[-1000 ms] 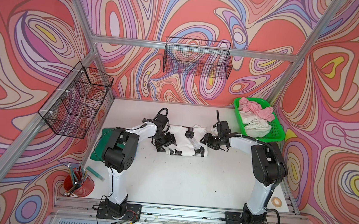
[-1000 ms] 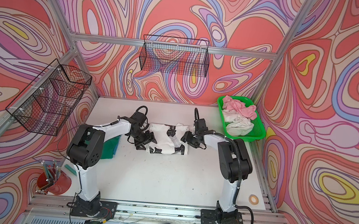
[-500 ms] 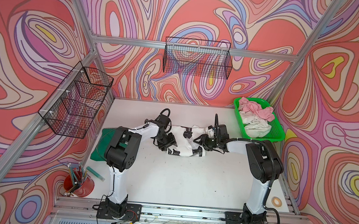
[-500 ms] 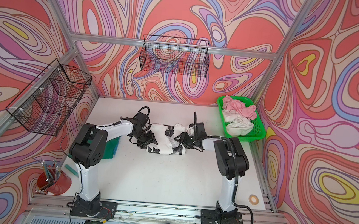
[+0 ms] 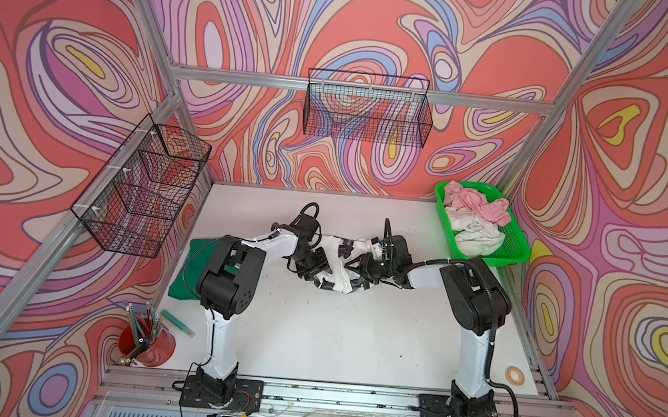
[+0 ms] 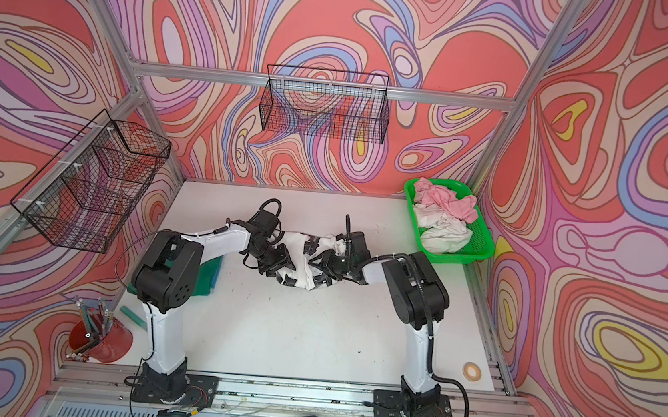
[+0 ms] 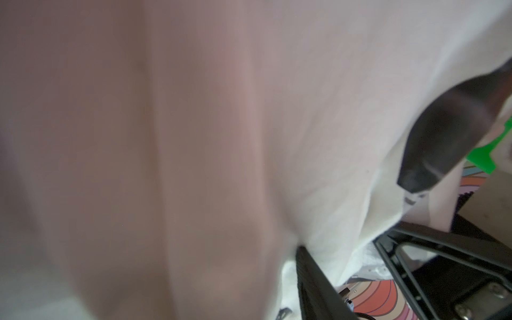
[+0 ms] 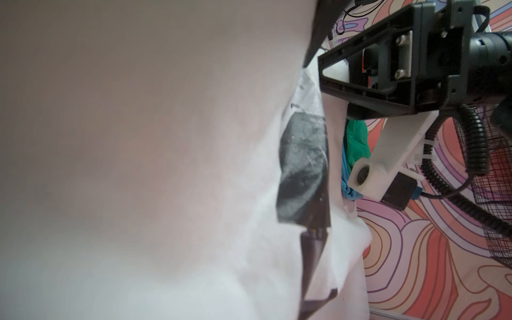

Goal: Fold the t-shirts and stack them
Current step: 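Grasp the folded white shirt from both sides with both grippers, then carry the folded shirt with both grippers onto the green shirt stack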

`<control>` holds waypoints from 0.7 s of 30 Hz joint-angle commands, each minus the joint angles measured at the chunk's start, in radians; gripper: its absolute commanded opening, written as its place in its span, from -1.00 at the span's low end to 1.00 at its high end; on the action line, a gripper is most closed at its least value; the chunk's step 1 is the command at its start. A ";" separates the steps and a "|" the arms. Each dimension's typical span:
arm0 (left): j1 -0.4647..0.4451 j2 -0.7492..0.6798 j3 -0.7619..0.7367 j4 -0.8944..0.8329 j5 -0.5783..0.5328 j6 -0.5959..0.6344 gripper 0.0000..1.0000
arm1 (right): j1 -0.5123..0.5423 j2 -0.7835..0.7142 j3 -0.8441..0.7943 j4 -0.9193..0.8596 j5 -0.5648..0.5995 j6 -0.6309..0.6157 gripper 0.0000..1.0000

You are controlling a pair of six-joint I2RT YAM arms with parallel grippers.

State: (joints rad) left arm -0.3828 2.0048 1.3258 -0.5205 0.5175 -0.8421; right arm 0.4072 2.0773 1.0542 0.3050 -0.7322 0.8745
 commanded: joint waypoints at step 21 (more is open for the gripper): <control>0.136 -0.197 0.109 -0.198 -0.171 0.126 -1.00 | 0.192 -0.030 0.189 0.042 0.051 0.127 -1.00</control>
State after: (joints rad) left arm -0.2806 1.9060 1.3693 -0.6601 0.4152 -0.7689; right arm 0.5446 2.0834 1.1576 0.3492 -0.6777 0.9932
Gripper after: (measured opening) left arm 0.104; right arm 0.111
